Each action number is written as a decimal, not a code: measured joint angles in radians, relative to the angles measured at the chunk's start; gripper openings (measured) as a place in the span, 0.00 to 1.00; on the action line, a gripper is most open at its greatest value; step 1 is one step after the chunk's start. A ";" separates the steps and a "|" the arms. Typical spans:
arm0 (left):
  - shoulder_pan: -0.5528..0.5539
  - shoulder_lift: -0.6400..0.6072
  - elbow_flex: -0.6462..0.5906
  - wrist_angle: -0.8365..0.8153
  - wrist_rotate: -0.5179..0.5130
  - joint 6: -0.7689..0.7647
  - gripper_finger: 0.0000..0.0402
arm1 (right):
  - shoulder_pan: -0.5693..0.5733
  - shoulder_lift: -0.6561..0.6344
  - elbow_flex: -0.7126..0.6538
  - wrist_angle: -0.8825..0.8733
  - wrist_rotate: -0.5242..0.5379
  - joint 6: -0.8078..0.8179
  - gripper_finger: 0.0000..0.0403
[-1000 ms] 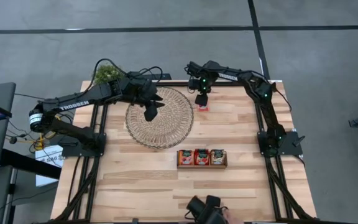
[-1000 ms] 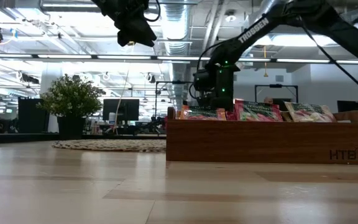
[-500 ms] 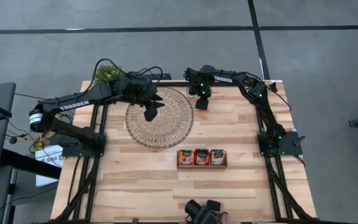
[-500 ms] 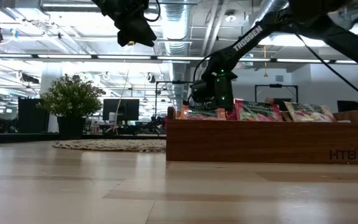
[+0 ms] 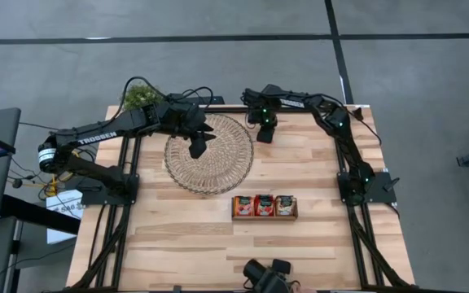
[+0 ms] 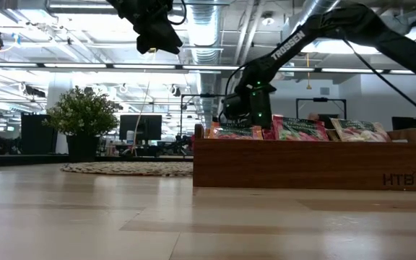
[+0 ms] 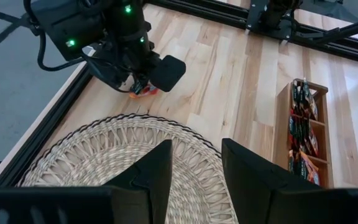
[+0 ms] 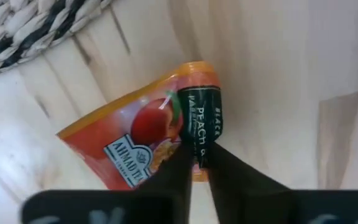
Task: Pick & Place Tea
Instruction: Put the orange tea bag into the left slot of the wooden organizer
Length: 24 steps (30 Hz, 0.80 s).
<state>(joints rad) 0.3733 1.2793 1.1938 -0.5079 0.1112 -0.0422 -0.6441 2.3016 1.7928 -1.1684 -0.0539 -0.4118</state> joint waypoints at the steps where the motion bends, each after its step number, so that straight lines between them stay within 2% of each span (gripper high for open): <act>1: 0.000 0.000 0.000 0.000 0.000 0.000 0.33 | 0.000 0.002 0.008 -0.013 0.000 0.000 0.06; 4: 0.000 0.000 0.000 0.003 0.000 0.000 0.33 | 0.002 0.006 0.034 -0.043 0.004 -0.006 0.01; 13: 0.000 0.000 0.000 0.003 0.000 -0.033 0.33 | 0.050 -0.008 0.151 -0.133 0.125 -0.038 0.01; 17: 0.000 0.000 0.000 0.003 0.001 -0.060 0.33 | 0.092 -0.092 0.156 -0.134 0.195 -0.057 0.00; 24: 0.000 0.000 0.000 0.019 0.002 -0.147 0.33 | 0.188 -0.317 0.157 -0.085 0.315 -0.068 0.00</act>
<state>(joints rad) 0.3729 1.2793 1.1938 -0.4891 0.1127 -0.1887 -0.4559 1.9843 1.9497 -1.2537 0.2612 -0.4801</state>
